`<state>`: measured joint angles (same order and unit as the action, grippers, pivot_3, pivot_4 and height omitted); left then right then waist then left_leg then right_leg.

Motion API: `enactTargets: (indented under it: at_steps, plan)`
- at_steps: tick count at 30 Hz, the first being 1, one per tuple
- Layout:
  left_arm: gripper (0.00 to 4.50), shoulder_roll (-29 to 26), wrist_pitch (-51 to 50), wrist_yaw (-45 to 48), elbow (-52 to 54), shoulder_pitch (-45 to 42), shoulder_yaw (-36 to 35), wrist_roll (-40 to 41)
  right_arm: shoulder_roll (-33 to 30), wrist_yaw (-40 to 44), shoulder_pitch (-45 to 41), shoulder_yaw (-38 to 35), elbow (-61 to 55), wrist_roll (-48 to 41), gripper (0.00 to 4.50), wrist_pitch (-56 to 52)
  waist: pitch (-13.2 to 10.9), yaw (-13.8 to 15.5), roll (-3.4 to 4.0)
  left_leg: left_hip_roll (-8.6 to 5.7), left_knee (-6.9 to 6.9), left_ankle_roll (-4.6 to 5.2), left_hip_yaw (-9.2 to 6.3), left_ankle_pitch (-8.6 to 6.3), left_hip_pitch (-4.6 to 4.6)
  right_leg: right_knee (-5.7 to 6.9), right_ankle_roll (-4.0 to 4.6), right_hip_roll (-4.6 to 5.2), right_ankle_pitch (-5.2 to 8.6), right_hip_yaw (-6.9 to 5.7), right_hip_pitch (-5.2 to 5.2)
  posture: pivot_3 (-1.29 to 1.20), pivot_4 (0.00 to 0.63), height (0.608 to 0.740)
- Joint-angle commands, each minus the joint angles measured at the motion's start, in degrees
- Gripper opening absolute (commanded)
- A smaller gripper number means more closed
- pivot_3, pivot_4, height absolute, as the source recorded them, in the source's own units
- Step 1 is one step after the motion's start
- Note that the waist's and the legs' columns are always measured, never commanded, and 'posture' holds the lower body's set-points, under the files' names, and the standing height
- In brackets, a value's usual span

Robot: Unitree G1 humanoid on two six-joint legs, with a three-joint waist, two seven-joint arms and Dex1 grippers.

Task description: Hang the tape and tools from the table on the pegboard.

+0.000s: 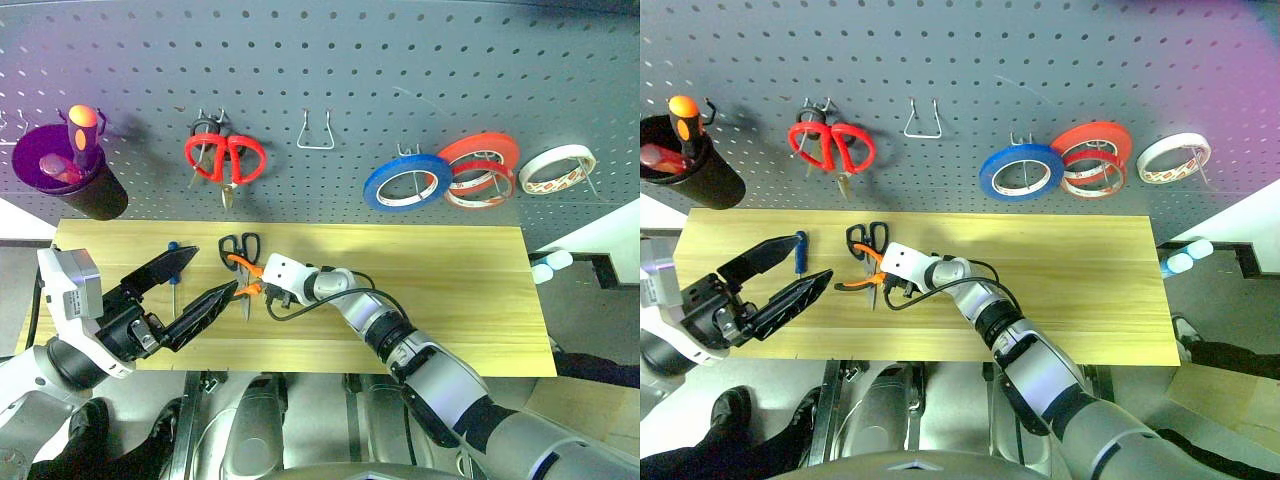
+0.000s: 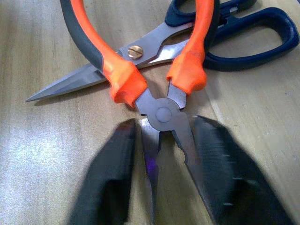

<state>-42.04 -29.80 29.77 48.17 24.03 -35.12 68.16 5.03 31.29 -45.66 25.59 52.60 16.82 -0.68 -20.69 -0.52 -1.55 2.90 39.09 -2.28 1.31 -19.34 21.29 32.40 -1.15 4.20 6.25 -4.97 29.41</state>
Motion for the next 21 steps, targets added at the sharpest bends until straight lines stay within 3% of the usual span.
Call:
enactTargets:
  at_steps: [1,7,11,21]
  plan:
    - [4.50,-0.15,0.76,0.15,1.66,0.42,-1.16,0.69,0.96,-0.35,-0.72,0.02,-0.27,0.28,0.80,1.04,0.00,0.02,0.00,0.00,0.00,0.00,0.00,0.00,0.00,0.00,0.00,0.00,0.00,0.00,0.00,0.20,0.378,0.733]
    - [4.50,-0.22,0.70,0.19,1.39,0.21,-1.09,0.80,0.12,4.08,0.47,-0.18,-2.85,-1.03,0.80,2.92,0.00,0.03,0.00,0.00,0.00,0.00,0.00,0.00,0.01,0.00,-0.01,0.00,0.00,0.00,0.00,0.20,0.374,0.733]
    - [4.50,-0.34,0.65,0.22,1.22,-0.07,-0.95,0.73,-0.30,11.36,2.46,-2.60,-6.38,-6.00,0.80,3.97,0.00,0.05,0.00,0.00,0.00,0.00,-0.01,0.00,0.01,-0.01,-0.03,0.00,-0.02,0.00,0.00,0.20,0.371,0.733]
    - [4.50,-0.54,0.61,0.66,0.59,-1.07,-0.25,0.12,-0.67,20.23,8.60,-6.68,-19.47,-16.70,0.80,4.49,0.00,0.30,0.00,0.00,0.01,-0.01,-0.01,0.00,0.00,0.04,-0.13,0.00,-0.08,0.00,0.00,0.18,0.361,0.733]
